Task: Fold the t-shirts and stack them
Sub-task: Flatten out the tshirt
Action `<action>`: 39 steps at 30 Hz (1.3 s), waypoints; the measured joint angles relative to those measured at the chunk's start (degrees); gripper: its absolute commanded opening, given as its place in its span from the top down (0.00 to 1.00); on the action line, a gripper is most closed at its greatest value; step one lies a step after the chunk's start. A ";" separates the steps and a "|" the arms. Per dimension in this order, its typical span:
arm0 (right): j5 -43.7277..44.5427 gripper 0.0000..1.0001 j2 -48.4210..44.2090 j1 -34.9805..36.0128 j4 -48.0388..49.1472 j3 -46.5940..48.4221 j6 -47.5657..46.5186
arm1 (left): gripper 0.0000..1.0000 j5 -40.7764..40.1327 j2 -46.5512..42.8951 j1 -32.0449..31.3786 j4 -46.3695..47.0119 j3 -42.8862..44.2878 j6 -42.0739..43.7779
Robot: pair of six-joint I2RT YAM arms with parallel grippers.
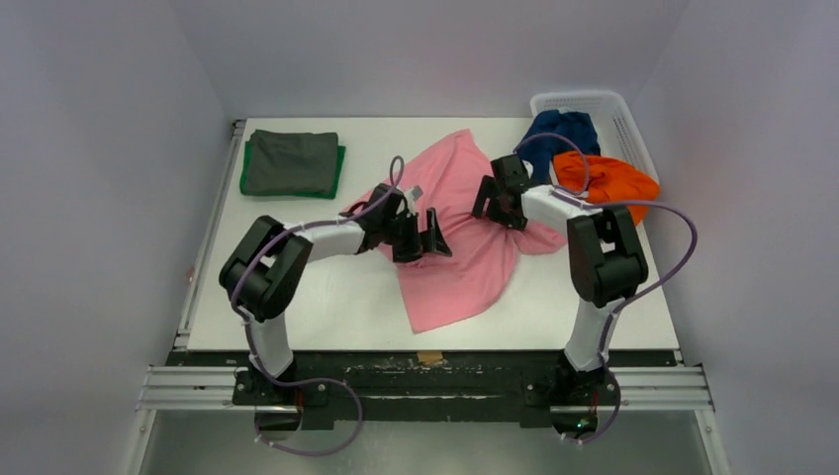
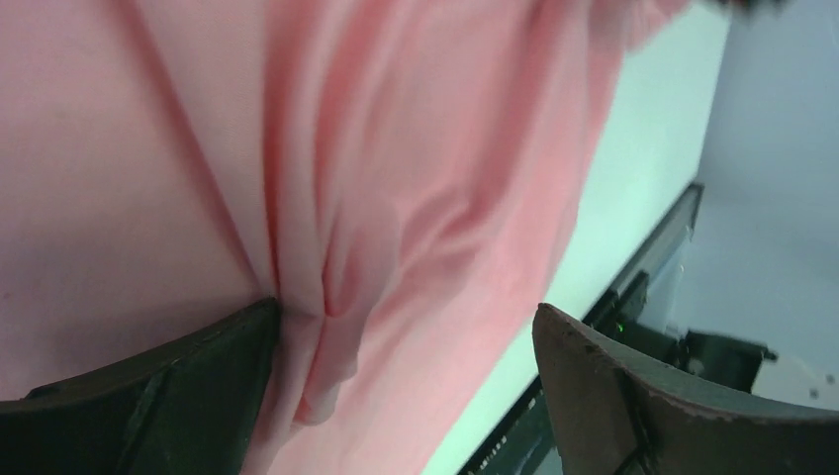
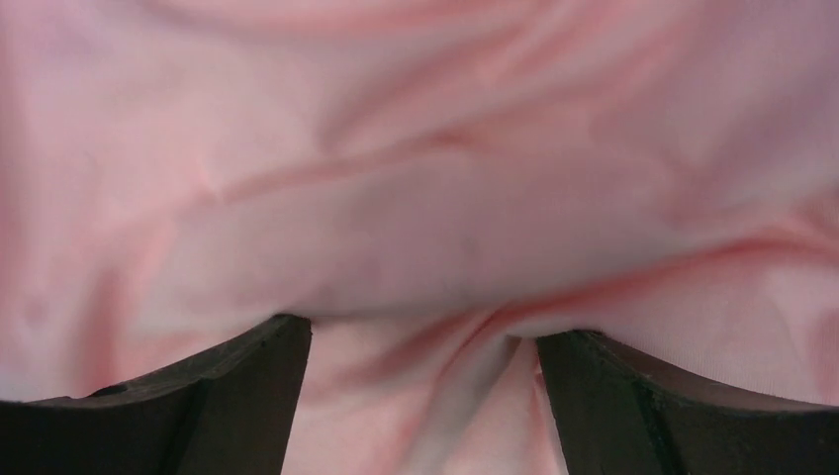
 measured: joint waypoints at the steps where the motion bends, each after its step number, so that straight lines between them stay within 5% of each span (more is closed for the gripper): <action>1: -0.13 0.19 1.97 0.04 0.04 2.58 -0.57 | 0.00 0.39 -1.53 -1.81 3.45 -3.43 -1.25; 8: -2.49 0.20 17.00 3.54 -1.38 23.82 -6.80 | 0.00 3.58 -1.49 -17.11 20.37 -10.29 -11.32; 12: -3.89 0.18 22.88 7.08 -2.34 33.03 -9.94 | 0.00 2.38 -0.28 -20.24 16.00 -6.51 -11.21; 17: -2.23 0.12 21.44 8.50 -3.78 31.91 -10.71 | 0.00 -8.96 -4.96 -20.00 1.66 -3.78 -7.10; 21: 1.64 0.02 13.79 7.41 -6.19 26.29 -10.19 | 0.00 -19.28 -17.22 -19.50 -7.28 -6.64 -4.52; 29: 9.35 0.02 -18.05 4.35 -3.17 6.05 -4.24 | 0.00 -36.76 -43.06 -14.71 -20.31 -18.27 -5.81; 33: 10.82 0.02 -30.18 4.24 -1.22 -8.76 -0.13 | 0.03 -39.58 -45.35 -6.86 -26.18 -27.56 -7.37; 36: 11.21 0.02 -35.08 4.37 -2.05 -19.80 2.58 | 0.18 -39.89 -44.06 -6.49 -29.62 -29.57 -8.02; 39: 11.32 0.02 -38.53 4.42 -4.26 -26.58 4.52 | 0.23 -40.35 -41.79 -6.49 -29.42 -29.44 -8.31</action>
